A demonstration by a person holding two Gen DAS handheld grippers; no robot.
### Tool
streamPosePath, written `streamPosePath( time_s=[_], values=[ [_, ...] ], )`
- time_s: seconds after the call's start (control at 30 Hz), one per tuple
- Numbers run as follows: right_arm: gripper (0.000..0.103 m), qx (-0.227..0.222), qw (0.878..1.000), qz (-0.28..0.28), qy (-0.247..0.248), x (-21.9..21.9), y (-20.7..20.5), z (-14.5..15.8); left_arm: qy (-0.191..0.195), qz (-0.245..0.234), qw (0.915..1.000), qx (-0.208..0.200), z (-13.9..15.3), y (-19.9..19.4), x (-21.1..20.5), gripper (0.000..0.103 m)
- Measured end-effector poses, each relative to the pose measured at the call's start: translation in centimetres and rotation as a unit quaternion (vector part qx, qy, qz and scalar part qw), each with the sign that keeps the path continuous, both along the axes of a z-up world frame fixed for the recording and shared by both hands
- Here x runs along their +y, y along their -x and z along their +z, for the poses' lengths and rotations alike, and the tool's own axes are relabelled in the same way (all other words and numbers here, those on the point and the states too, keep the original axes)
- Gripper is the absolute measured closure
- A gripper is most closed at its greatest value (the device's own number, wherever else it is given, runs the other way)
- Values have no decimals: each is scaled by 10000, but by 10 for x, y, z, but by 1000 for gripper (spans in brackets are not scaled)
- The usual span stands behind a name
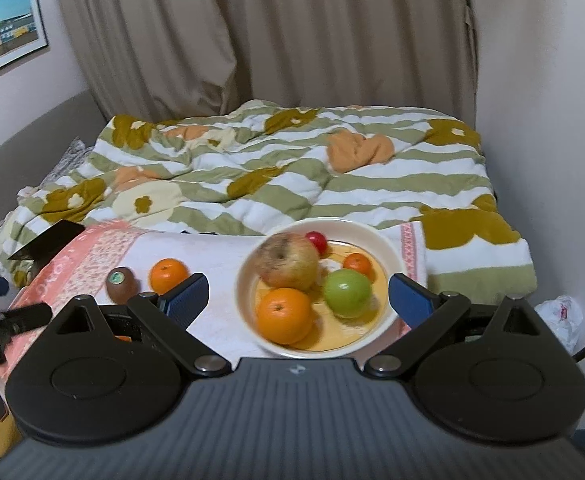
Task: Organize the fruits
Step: 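Withdraw both open tools from the bowl toward the remaining fruits, then close the left tool on the pale green apple while the right tool grasps a small mandarin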
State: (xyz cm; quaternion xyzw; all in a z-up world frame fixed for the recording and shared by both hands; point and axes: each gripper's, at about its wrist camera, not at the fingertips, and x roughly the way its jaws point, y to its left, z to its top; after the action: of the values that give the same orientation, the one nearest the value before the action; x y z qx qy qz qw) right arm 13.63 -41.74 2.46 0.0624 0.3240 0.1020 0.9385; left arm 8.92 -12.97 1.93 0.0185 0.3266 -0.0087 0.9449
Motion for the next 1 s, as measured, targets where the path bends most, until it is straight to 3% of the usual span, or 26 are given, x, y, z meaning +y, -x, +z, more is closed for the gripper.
streamPosePath(
  time_s=[0.27, 0.57, 0.8, 1.0],
  values=[
    [0, -18, 10000, 36, 80, 48, 2, 3, -4, 83, 9999, 85, -1, 3, 66, 2],
    [0, 109, 9995, -158, 240, 112, -9, -11, 110, -604, 9971, 452, -21, -19, 118, 2],
    [0, 311, 9981, -430, 313, 154, -20, -41, 205, -1432, 9870, 694, -53, -44, 138, 2],
    [0, 355, 9981, -351, 354, 181, -31, -69, 108, -2243, 9707, 856, -83, -65, 135, 2]
  ],
)
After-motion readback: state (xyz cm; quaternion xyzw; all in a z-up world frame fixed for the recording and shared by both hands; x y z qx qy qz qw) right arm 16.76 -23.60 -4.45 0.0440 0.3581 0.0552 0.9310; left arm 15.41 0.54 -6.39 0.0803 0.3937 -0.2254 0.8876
